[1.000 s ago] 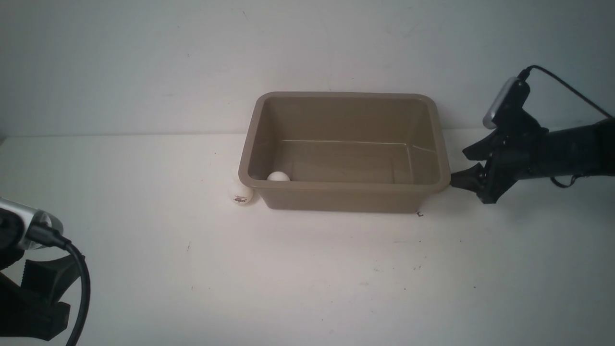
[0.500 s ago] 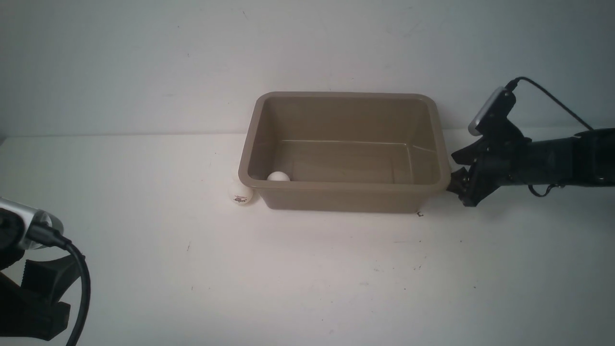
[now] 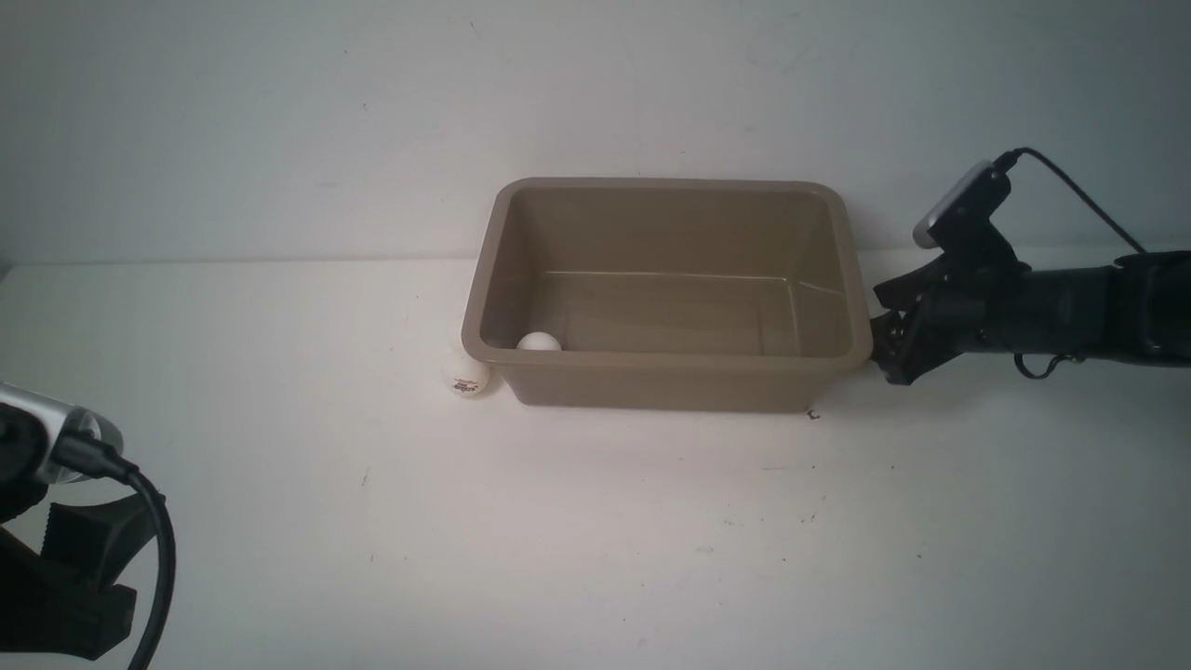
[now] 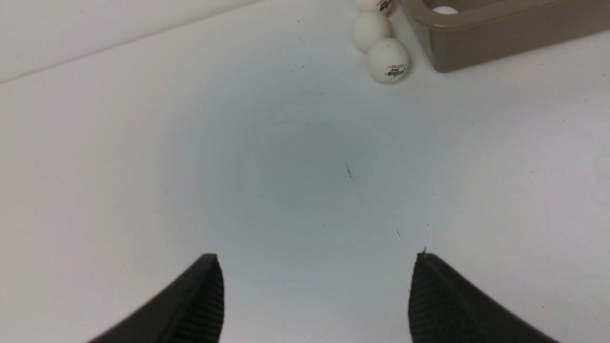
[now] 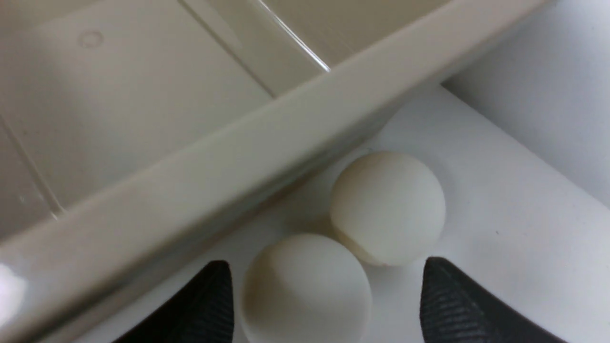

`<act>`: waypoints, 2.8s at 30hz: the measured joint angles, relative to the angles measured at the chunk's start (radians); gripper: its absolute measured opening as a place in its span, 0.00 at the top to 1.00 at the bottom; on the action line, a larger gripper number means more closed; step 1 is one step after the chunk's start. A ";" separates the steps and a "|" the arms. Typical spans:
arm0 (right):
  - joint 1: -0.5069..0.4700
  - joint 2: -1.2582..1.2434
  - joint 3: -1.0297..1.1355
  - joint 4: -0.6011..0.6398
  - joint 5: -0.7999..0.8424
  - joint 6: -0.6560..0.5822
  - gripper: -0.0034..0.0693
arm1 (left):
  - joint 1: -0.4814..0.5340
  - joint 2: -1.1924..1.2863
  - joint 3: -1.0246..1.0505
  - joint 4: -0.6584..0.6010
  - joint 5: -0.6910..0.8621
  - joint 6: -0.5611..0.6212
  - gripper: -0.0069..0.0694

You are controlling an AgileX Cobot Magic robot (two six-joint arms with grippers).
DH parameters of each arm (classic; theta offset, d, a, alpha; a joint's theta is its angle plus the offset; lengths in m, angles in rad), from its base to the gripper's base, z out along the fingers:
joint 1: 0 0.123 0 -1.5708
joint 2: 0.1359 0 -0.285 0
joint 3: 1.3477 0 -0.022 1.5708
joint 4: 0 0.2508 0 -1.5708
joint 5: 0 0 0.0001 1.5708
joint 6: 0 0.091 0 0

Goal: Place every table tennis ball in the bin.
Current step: Use the right arm to clamp the table tennis ball closest to it, then use the right arm to put the table tennis ball into the box

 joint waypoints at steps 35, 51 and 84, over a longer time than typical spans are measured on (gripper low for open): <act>0.000 0.059 -0.001 0.009 0.039 0.087 0.30 | 0.000 0.000 0.000 0.000 0.000 0.000 0.30; 0.000 0.059 -0.001 0.020 0.069 0.042 0.45 | 0.000 0.000 0.000 0.000 0.000 0.000 0.30; 0.004 -0.127 -0.001 -0.071 0.354 0.238 0.45 | 0.000 0.000 0.000 0.000 0.000 0.000 0.30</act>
